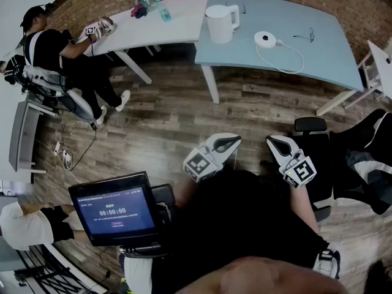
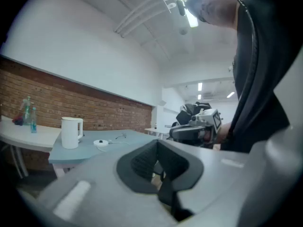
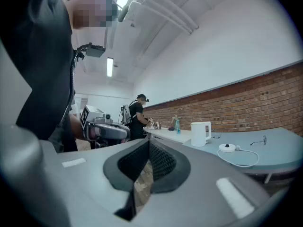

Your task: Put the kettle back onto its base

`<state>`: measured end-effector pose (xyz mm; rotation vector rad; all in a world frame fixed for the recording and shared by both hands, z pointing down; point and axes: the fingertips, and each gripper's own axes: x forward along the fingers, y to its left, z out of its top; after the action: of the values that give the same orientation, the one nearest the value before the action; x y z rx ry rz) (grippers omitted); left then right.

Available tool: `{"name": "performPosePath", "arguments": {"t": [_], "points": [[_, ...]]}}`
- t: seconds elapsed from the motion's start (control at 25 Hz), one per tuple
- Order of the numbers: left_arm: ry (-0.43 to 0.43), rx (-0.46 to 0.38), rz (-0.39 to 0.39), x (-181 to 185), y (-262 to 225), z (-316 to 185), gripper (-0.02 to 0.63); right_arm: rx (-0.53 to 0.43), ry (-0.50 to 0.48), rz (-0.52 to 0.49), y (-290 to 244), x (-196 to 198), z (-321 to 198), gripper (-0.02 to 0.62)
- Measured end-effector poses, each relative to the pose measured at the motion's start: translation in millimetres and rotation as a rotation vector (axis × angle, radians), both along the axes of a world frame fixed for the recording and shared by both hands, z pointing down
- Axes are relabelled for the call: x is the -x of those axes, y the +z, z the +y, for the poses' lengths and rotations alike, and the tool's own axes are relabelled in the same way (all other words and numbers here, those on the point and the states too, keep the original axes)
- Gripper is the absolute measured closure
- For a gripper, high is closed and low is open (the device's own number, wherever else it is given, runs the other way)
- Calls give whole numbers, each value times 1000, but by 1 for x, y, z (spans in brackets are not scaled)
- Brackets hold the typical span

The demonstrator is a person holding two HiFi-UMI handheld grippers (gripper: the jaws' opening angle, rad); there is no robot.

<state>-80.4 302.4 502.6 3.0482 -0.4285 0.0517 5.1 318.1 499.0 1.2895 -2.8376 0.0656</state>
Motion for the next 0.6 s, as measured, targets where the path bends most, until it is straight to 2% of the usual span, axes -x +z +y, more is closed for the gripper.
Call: {"name": "performPosePath", "arguments": {"t": [0.36, 0.6], "points": [[-37, -13, 11, 13, -4, -3, 606, 5, -38, 0, 4, 15, -6, 592], [-46, -16, 6, 13, -5, -5, 606, -17, -84, -52, -8, 22, -14, 592]]}}
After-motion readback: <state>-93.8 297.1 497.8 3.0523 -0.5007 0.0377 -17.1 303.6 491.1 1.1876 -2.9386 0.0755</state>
